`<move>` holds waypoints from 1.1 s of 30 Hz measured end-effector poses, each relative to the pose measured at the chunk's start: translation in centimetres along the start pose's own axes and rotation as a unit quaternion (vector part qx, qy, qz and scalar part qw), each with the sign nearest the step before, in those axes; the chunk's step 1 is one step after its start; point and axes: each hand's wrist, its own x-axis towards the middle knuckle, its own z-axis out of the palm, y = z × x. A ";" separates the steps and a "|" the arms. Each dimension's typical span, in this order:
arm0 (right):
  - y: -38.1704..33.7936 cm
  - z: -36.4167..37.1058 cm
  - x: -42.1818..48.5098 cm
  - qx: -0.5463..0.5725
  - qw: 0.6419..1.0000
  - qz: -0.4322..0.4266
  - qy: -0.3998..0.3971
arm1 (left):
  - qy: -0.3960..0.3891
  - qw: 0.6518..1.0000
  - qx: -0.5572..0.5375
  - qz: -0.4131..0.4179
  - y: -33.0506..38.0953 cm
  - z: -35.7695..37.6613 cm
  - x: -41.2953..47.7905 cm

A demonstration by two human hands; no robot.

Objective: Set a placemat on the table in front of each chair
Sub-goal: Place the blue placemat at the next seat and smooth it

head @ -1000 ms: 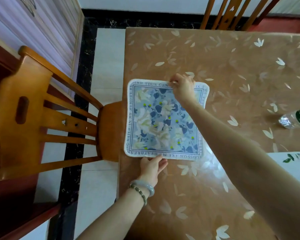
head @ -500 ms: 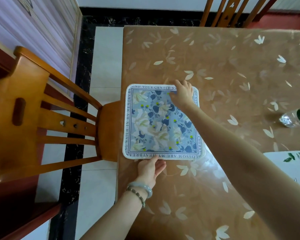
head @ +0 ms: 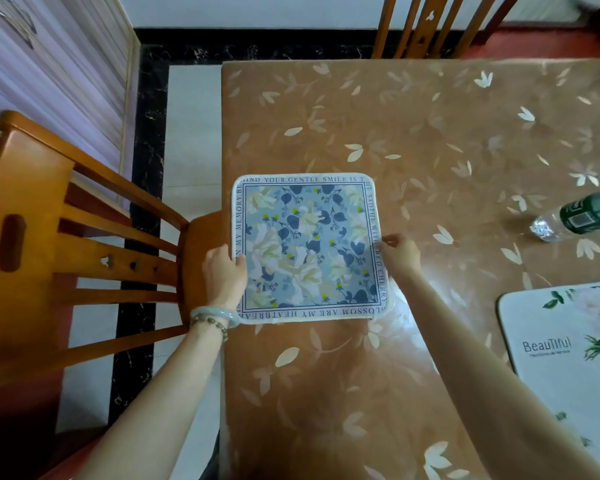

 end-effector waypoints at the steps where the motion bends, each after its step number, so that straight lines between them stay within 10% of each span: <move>1: 0.0 0.1 0.1 0.002 1.000 -0.001 0.000 | 0.000 1.000 0.007 -0.003 -0.2 0.1 0.4; 22: -1.3 1.8 0.2 -0.046 0.995 -0.074 0.052 | 0.061 0.997 0.009 -0.045 -0.2 1.3 1.1; 28: -8.0 5.4 2.4 -0.254 0.920 -0.300 -0.012 | -0.041 0.949 0.236 0.205 3.4 2.7 6.5; 33: -11.9 10.5 4.5 -0.368 0.849 -0.370 -0.079 | -0.082 0.903 0.347 0.242 4.4 4.5 11.7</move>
